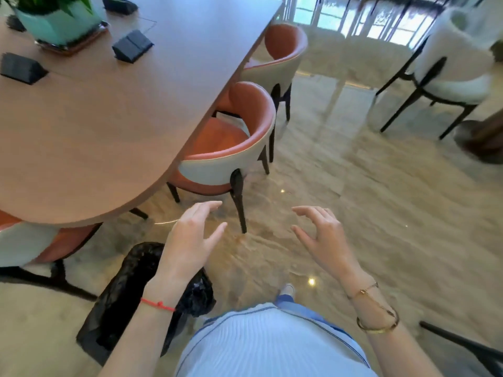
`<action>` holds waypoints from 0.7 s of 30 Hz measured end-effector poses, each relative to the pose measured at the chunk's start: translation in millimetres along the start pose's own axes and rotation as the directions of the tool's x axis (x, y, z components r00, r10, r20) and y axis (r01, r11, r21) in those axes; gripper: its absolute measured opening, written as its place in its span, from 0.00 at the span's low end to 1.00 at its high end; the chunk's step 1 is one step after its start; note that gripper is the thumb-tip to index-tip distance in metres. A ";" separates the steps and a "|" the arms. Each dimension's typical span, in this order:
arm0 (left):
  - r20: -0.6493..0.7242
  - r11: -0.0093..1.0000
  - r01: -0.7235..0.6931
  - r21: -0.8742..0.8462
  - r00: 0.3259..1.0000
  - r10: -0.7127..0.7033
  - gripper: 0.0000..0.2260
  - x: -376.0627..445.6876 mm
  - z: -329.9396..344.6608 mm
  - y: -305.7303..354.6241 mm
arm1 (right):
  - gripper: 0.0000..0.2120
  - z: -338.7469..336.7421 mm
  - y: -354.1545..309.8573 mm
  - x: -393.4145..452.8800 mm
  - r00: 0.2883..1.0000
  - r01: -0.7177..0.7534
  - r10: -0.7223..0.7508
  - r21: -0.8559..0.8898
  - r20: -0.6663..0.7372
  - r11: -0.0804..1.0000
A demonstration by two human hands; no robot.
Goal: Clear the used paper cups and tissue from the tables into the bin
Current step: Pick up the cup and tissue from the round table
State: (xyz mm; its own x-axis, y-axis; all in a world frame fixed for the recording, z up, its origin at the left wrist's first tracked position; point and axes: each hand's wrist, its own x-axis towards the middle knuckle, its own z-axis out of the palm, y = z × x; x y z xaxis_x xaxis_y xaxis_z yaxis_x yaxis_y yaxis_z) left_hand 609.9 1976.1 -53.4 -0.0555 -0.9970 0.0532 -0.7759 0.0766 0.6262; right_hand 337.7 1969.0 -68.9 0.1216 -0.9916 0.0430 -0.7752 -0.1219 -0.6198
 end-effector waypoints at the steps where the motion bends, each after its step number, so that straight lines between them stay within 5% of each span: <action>1: 0.014 1.000 -0.022 -0.008 1.000 0.022 0.19 9.6 12.9 15.2 | 0.15 -12.5 15.2 -1.7 0.999 -0.023 0.023 -0.006 -0.023 1.000; 21: 0.313 0.923 -0.369 -0.113 0.868 0.385 0.18 234.0 203.2 236.8 | 0.14 -177.5 232.4 43.3 0.828 -0.438 0.431 0.067 -0.359 0.896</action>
State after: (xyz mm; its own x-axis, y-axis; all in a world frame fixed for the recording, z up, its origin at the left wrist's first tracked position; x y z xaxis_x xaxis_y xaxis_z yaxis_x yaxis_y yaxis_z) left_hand 285.4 1759.5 -50.8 -0.5437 -0.8381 0.0439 -0.6242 0.4388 0.6464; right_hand 52.7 1890.3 -72.0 -0.4562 -0.8885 0.0494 -0.7065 0.3279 -0.6271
